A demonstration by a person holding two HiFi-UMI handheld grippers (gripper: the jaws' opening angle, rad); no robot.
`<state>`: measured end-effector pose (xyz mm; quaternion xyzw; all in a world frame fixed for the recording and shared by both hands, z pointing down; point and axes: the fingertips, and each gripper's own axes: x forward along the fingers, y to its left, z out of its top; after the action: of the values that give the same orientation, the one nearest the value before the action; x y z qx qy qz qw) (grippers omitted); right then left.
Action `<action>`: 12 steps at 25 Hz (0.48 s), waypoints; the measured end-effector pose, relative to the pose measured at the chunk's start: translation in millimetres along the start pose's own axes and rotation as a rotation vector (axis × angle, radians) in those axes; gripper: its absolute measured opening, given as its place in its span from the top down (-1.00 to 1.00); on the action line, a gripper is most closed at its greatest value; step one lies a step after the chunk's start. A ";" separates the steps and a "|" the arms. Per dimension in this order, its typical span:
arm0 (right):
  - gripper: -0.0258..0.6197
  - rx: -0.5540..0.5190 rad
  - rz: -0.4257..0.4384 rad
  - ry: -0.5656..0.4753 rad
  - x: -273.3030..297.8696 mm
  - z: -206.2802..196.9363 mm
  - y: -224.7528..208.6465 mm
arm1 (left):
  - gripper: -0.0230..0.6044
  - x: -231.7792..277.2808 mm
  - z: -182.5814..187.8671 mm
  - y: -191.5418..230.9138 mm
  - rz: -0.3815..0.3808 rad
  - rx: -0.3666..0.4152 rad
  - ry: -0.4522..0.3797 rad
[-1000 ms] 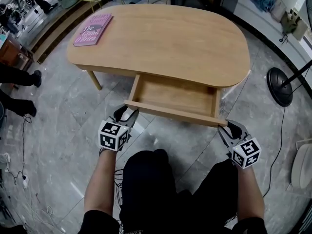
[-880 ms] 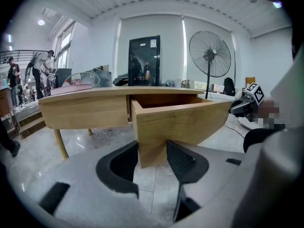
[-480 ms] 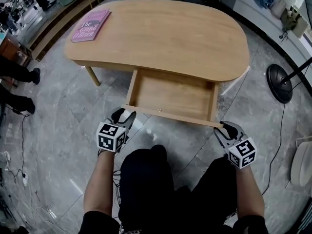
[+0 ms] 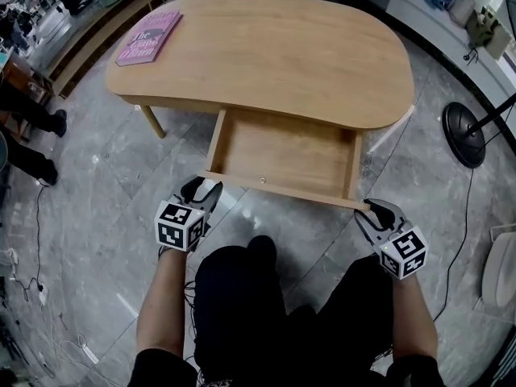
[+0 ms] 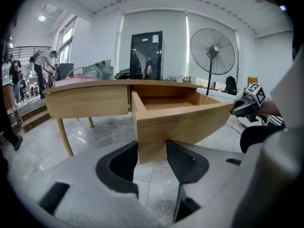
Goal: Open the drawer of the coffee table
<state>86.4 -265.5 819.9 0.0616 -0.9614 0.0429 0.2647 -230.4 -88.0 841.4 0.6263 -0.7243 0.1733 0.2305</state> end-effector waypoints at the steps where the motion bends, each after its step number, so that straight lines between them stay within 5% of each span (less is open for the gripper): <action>1: 0.50 -0.001 0.003 0.002 -0.2 -1.1 1.7 | 0.31 -1.2 -1.2 -0.1 0.001 0.000 0.001; 12: 0.48 0.016 0.014 0.051 0.4 -24.3 21.6 | 0.31 -7.7 -27.1 -4.2 0.014 -0.012 0.050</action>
<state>95.3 -241.4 839.8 0.0557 -0.9544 0.0538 0.2884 -222.3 -67.6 859.6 0.6154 -0.7236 0.1861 0.2511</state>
